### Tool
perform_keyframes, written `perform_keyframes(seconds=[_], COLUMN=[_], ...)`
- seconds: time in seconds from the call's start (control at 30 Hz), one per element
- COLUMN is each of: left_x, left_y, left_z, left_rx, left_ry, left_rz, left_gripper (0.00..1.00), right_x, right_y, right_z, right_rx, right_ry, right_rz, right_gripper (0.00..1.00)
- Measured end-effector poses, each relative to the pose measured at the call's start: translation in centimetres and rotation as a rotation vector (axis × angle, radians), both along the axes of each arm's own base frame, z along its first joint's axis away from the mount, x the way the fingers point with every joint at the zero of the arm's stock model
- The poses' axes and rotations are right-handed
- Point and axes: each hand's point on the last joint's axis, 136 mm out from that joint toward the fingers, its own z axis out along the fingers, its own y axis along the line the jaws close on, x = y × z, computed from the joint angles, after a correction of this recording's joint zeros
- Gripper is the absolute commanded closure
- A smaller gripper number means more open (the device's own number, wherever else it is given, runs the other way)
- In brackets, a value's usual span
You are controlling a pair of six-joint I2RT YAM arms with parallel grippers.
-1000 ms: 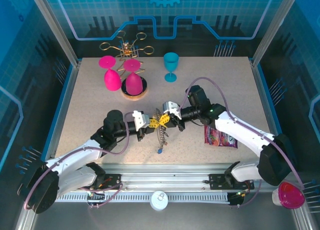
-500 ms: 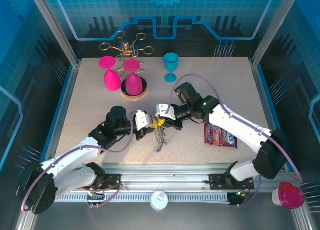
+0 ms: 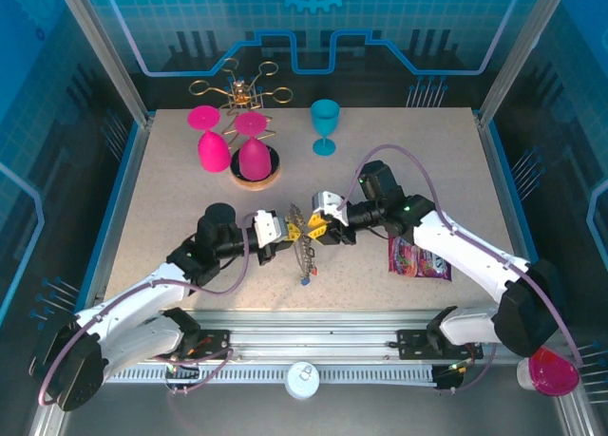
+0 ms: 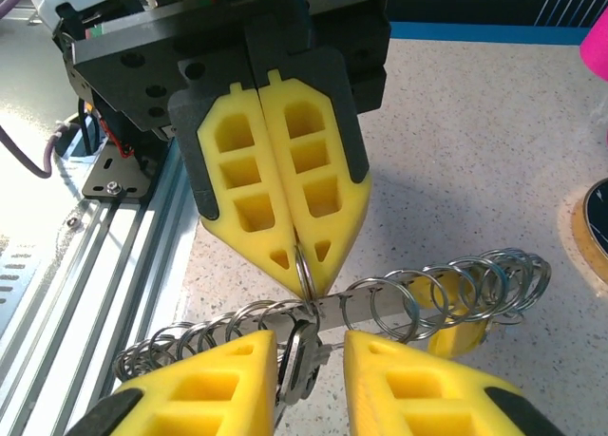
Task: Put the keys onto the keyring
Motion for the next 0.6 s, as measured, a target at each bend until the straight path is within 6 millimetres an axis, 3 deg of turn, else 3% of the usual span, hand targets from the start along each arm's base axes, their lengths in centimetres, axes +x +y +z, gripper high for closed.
perform_keyframes(seconds=[0.6], left_x=[0.0], left_y=[-0.3], left_z=[-0.1], left_rx=[-0.024], left_ry=[0.014], left_rz=[-0.015], left_gripper=[1.00], right_x=[0.0], right_y=[1.2], right_z=[-0.9], right_rx=[0.017], right_ry=[0.039], right_rz=[0.038], right_gripper=[0.86])
